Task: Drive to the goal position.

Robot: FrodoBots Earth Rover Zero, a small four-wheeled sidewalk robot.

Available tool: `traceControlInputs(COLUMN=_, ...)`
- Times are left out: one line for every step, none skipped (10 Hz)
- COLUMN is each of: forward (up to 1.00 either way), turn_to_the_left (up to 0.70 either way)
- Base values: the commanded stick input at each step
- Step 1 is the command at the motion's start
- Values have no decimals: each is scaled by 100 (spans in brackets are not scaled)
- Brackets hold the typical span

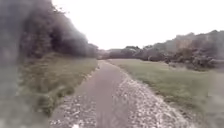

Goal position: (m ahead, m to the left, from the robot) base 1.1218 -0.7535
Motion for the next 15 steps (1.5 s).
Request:
traceControlInputs(forward=100, turn_to_the_left=0)
traceControlInputs(forward=100, turn_to_the_left=0)
traceControlInputs(forward=100, turn_to_the_left=0)
traceControlInputs(forward=100, turn_to_the_left=0)
traceControlInputs(forward=100, turn_to_the_left=0)
traceControlInputs(forward=100, turn_to_the_left=0)
traceControlInputs(forward=100, turn_to_the_left=0)
traceControlInputs(forward=100, turn_to_the_left=0)
traceControlInputs(forward=100, turn_to_the_left=0)
traceControlInputs(forward=100, turn_to_the_left=0)
traceControlInputs(forward=100, turn_to_the_left=0)
traceControlInputs(forward=100, turn_to_the_left=0)
traceControlInputs(forward=100, turn_to_the_left=0)
traceControlInputs(forward=100, turn_to_the_left=0)
traceControlInputs(forward=100, turn_to_the_left=0)
